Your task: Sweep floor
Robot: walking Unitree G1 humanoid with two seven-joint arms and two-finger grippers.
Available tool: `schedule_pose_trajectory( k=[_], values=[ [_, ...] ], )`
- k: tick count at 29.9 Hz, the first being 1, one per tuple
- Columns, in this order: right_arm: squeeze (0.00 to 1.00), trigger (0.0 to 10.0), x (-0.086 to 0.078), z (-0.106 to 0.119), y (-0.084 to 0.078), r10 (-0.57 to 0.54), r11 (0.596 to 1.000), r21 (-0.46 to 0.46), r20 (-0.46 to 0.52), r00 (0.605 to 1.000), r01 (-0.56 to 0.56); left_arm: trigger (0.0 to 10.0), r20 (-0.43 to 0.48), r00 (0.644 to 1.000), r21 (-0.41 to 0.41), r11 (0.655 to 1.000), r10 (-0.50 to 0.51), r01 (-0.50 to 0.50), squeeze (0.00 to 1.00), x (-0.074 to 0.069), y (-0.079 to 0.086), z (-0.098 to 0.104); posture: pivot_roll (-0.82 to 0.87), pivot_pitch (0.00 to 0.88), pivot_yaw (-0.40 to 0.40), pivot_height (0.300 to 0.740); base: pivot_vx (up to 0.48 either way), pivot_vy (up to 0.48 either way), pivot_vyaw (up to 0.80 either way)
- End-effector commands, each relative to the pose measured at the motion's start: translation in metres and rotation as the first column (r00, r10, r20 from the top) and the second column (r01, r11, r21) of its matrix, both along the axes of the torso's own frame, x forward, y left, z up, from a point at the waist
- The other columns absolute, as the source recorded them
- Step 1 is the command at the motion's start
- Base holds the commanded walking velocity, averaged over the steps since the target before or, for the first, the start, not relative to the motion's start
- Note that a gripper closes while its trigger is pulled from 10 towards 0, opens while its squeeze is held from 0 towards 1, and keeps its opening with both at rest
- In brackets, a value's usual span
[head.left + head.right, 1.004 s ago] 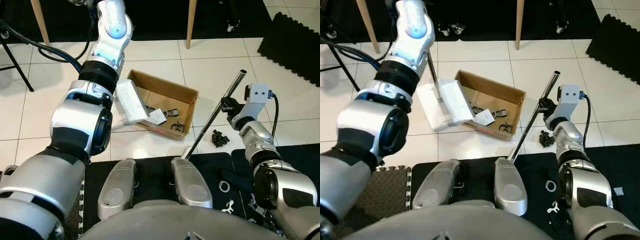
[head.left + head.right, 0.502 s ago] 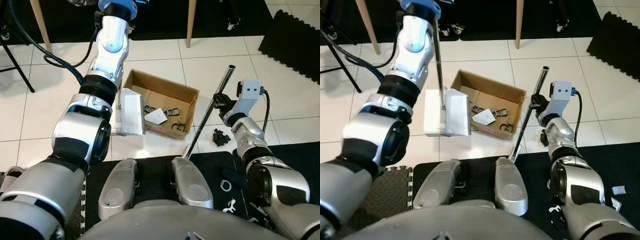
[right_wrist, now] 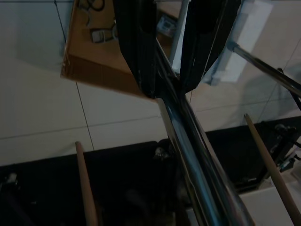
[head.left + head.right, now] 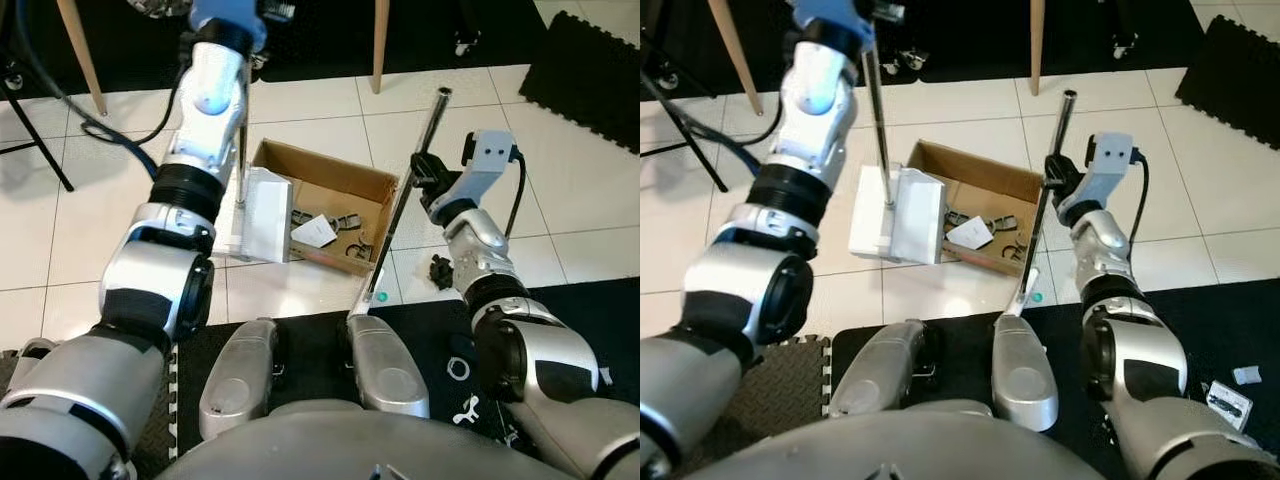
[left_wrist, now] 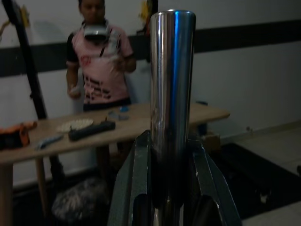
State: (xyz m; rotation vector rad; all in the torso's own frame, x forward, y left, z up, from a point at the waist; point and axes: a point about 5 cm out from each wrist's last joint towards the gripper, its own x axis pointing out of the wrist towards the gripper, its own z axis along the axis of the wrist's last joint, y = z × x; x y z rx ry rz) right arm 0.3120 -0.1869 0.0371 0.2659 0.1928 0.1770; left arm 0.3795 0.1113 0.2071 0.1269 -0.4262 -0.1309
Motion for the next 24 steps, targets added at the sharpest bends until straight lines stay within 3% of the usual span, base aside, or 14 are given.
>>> schedule_pose_trajectory(
  k=[1,11,24],
  values=[
    [0.0,10.0,0.014,0.023,0.003,-0.01,1.0,0.029,0.111,0.994,0.007,10.0,0.053,0.999,-0.006,1.0,0.002,-0.002,0.0,-0.002,0.004,0.014,-0.06,0.045,-0.009,0.74,0.0,0.0,0.0],
    [0.0,10.0,0.027,0.049,0.013,-0.035,0.999,0.044,0.223,0.974,0.025,10.0,0.038,0.999,-0.019,1.0,0.019,-0.018,0.0,-0.003,0.011,0.014,-0.06,0.038,0.004,0.74,0.0,0.0,0.0],
    [0.0,10.0,0.031,0.058,0.017,-0.037,0.999,0.036,0.247,0.968,0.029,10.0,0.013,0.999,-0.025,0.999,0.046,-0.046,0.0,-0.005,0.014,0.011,-0.06,0.038,0.004,0.74,0.0,0.0,0.0]
  ],
)
